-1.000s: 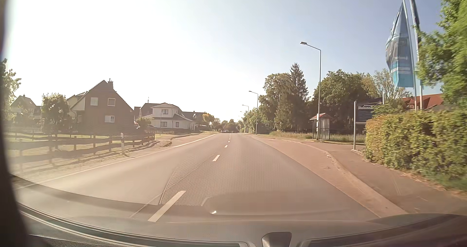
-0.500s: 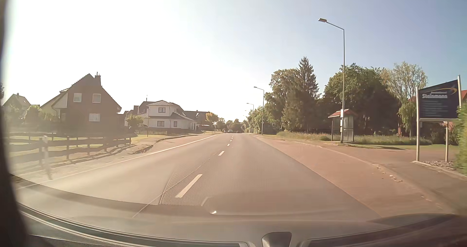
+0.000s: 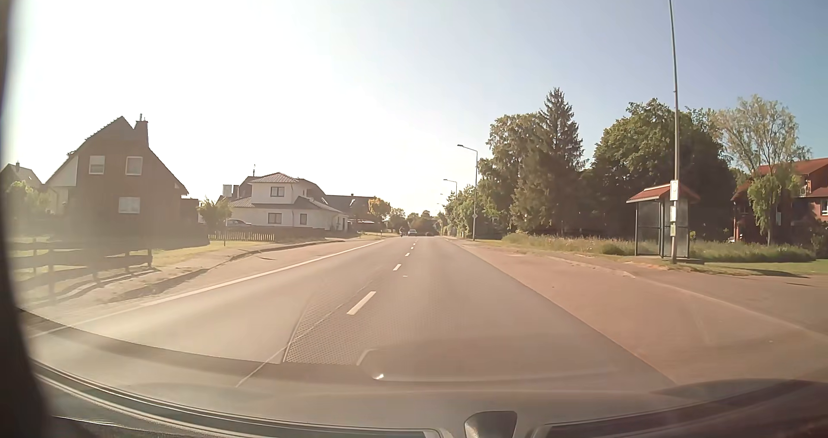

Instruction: Follow the waypoints while adhering to traffic rules and regulations

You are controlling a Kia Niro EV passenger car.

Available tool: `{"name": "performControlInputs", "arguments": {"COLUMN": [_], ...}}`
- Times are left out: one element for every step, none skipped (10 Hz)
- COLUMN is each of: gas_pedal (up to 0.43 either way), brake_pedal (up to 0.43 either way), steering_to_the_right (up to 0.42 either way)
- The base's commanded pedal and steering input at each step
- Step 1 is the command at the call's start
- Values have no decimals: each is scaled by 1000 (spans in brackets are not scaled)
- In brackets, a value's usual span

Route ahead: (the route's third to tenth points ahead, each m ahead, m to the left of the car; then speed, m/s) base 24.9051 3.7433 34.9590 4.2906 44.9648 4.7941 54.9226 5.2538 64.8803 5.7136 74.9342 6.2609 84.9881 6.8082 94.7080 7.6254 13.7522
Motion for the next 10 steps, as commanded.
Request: {"name": "performControlInputs", "arguments": {"gas_pedal": [87,87,87,87,79,79,59,28,28,28], "brake_pedal": [6,6,6,6,6,6,6,6,6,6], "steering_to_the_right": [-3,-1,0,0,0,0,0,0,0,0]}}
